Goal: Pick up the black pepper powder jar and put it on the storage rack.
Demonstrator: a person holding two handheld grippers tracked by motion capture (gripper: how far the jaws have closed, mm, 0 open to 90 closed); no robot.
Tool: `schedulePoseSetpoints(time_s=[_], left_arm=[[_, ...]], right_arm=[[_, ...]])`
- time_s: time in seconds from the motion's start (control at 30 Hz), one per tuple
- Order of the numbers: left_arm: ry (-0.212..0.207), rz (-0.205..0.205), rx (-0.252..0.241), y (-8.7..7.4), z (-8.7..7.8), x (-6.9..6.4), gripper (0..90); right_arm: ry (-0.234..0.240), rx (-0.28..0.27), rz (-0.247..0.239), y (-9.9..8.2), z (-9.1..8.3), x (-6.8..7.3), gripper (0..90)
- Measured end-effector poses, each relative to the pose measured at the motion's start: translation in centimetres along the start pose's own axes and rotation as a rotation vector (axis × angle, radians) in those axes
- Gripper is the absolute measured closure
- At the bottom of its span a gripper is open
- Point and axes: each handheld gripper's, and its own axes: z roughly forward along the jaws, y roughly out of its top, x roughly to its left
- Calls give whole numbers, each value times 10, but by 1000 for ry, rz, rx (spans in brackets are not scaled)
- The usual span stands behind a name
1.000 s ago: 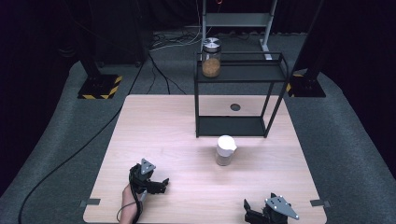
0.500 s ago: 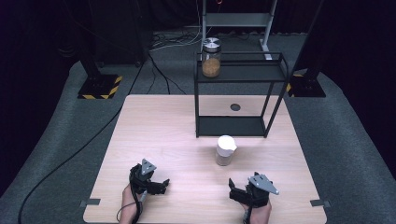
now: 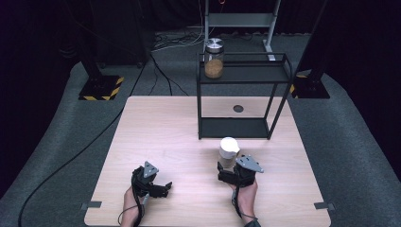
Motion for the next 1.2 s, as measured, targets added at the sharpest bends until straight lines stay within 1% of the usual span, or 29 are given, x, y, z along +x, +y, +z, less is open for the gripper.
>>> schedulePoseSetpoints(time_s=[0.07, 0.13, 0.2, 0.4, 0.47, 0.5, 0.53, 0.57, 0.6, 0.77, 0.8, 0.83, 1.2], left_arm=[[0, 0, 0, 0, 0, 0, 2], [0, 0, 0, 0, 0, 0, 2], [0, -1, -1, 0, 0, 0, 2], [-1, 1, -1, 0, 0, 0, 2], [1, 5, -3, 0, 0, -1, 2], [1, 6, -3, -1, 0, -1, 2], [1, 5, -3, 0, 0, -1, 2], [-1, 4, -2, 0, 0, 0, 2], [-2, 1, -1, 0, 0, 0, 2], [-1, 0, 0, 0, 0, 0, 2], [-1, 0, 1, 0, 0, 0, 2], [-1, -1, 0, 0, 0, 0, 2], [6, -6, 0, 0, 0, -1, 2]], right_arm=[[-2, -3, -18, 2, 5, 2, 0], [4, -5, -21, 3, 11, 1, 0], [0, -11, -29, 3, 14, 2, 0], [-6, -32, -47, 5, 20, 1, 0], [-18, -36, -53, 5, 21, 2, 0], [-9, -38, -54, 6, 22, 0, 5], [4, -44, -57, 5, 22, -3, 166], [8, -40, -49, 6, 22, -4, 286], [5, -39, -52, 6, 23, -3, 295], [3, -42, -49, 5, 23, -2, 297], [16, -41, -33, 6, 22, -5, 297], [20, -39, -32, 6, 22, -6, 297], [26, -38, -49, 12, 13, -10, 297]])
